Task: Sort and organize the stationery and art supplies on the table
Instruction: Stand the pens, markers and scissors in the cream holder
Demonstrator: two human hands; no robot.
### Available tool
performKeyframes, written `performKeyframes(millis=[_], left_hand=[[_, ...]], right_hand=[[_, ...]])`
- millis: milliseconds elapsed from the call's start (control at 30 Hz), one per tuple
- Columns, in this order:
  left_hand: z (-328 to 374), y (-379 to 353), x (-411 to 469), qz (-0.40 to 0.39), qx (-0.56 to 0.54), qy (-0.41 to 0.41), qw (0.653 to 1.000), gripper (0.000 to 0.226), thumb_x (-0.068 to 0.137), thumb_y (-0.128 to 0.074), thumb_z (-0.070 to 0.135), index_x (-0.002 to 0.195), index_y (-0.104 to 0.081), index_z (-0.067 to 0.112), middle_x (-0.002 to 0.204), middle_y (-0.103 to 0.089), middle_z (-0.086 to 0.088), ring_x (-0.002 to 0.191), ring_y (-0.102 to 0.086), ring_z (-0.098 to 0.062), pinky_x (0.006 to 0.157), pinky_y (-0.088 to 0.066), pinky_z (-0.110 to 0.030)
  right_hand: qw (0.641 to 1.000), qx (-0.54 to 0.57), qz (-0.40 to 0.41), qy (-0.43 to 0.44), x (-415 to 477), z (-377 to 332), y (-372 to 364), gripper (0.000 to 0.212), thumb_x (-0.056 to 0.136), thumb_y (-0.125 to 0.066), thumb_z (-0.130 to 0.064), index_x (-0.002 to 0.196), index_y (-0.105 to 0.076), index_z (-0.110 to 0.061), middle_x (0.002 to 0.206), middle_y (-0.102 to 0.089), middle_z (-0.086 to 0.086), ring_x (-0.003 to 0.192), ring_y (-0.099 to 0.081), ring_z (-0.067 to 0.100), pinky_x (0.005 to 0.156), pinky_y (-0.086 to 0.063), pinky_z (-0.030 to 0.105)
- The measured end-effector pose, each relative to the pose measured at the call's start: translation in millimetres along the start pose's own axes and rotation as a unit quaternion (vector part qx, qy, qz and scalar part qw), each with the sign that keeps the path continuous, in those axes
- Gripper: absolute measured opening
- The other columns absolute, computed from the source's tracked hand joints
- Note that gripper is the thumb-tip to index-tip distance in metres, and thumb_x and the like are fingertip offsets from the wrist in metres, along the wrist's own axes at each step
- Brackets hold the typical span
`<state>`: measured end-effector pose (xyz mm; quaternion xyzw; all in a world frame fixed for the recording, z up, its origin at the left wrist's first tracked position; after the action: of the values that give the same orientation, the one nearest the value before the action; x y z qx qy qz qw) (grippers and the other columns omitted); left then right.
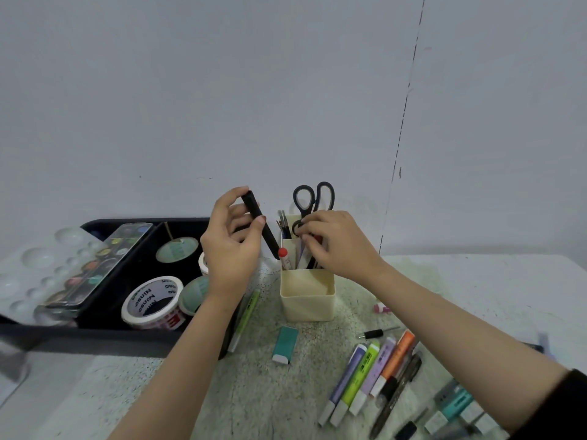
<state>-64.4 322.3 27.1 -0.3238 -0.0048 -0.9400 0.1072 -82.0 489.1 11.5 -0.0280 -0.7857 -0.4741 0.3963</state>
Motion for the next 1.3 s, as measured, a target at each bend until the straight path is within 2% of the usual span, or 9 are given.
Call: performKeyframes(millis=[200,400,533,667,800,1033,1167,1233,1300], left_hand=[[0,-5,0,0.002,-0.010,0.001,1.000,0.048,0.085,-0.062,-0.005,0.111,-0.053,0.035,0.095,-0.066,-0.001,0.083,-0.067,-0.013,0.072,-0.052,-0.019],[-14,-26,-2,-0.048,0.010,0.010,0.999,0.050,0.083,-0.062,-0.008,0.106,-0.052,0.036,0.092,-0.065,0.004,0.081,-0.068,-0.007,0.074,-0.051,-0.015],[-28,-40,-12,-0.118,0.058,0.009,0.991,0.045,0.085,-0.061,-0.006,0.109,-0.054,0.031,0.096,-0.066,0.005,0.089,-0.066,-0.001,0.080,-0.053,-0.016],[-37,-44,-18,-0.133,0.106,0.010,0.985,0.031,0.089,-0.058,0.001,0.108,-0.060,0.025,0.094,-0.064,0.015,0.089,-0.062,0.008,0.080,-0.051,-0.012],[-40,-44,-26,-0.143,0.153,-0.030,0.977,0.025,0.091,-0.056,0.008,0.106,-0.066,0.026,0.095,-0.065,0.022,0.088,-0.062,0.001,0.080,-0.052,-0.019],[-58,-61,-46,-0.230,0.062,0.108,0.965,0.054,0.097,-0.045,0.005,0.144,-0.029,0.024,0.138,-0.040,0.018,0.128,-0.037,0.005,0.107,-0.031,-0.016],[-72,-75,-58,-0.318,0.074,0.118,0.938,0.072,0.092,-0.042,0.025,0.150,0.000,0.037,0.155,-0.020,0.014,0.143,-0.017,-0.006,0.118,-0.017,-0.041],[-77,-73,-55,-0.308,0.114,0.119,0.937,0.074,0.089,-0.043,0.030,0.146,0.002,0.047,0.155,-0.022,0.015,0.144,-0.018,-0.013,0.115,-0.022,-0.050],[-74,-70,-51,-0.281,0.144,0.105,0.943,0.073,0.093,-0.048,0.021,0.147,-0.005,0.045,0.146,-0.038,0.013,0.135,-0.036,-0.011,0.109,-0.036,-0.047]], right_hand=[[0.998,0.022,-0.008,-0.058,-11,7,6,0.028,0.086,-0.051,-0.023,0.099,-0.075,-0.022,0.117,-0.064,0.003,0.112,-0.052,0.016,0.094,-0.034,0.037],[0.996,0.031,-0.014,-0.078,-24,9,8,0.034,0.089,-0.046,-0.024,0.113,-0.069,-0.024,0.124,-0.059,0.003,0.116,-0.049,0.018,0.095,-0.032,0.035],[0.992,0.042,-0.003,-0.120,-34,16,10,0.042,0.092,-0.040,-0.025,0.130,-0.057,-0.021,0.131,-0.055,0.000,0.122,-0.044,0.013,0.101,-0.028,0.023],[0.983,0.092,-0.006,-0.158,-45,22,13,0.045,0.098,-0.040,-0.016,0.143,-0.040,-0.014,0.139,-0.050,-0.001,0.125,-0.038,0.004,0.093,-0.014,-0.006],[0.974,0.121,-0.026,-0.189,-54,28,8,0.046,0.100,-0.041,-0.019,0.145,-0.035,-0.018,0.144,-0.043,-0.005,0.128,-0.032,-0.002,0.089,-0.010,-0.010],[0.960,0.175,-0.043,-0.212,-52,27,2,0.053,0.099,-0.043,-0.028,0.149,-0.026,-0.025,0.146,-0.036,-0.017,0.131,-0.037,0.002,0.104,-0.026,0.013],[0.941,0.239,-0.027,-0.240,-53,28,-3,0.052,0.099,-0.045,-0.020,0.147,-0.028,-0.025,0.132,-0.037,-0.026,0.126,-0.042,-0.001,0.093,-0.029,-0.001],[0.935,0.260,-0.018,-0.240,-53,27,-1,0.050,0.098,-0.044,-0.014,0.146,-0.032,-0.025,0.131,-0.040,-0.023,0.125,-0.042,-0.004,0.089,-0.030,-0.005],[0.936,0.262,-0.011,-0.234,-52,25,2,0.049,0.098,-0.042,-0.008,0.143,-0.037,-0.023,0.129,-0.047,-0.016,0.100,-0.057,-0.012,0.075,-0.039,-0.001]])
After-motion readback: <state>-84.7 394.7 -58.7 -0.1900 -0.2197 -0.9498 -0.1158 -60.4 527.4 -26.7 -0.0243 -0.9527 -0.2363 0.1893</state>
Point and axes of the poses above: each hand's wrist, its own x-axis towards the middle knuckle, its own y-axis out of the back of the hand, z = x × y, the point moved 8 cm from there along x, towards the middle knuckle
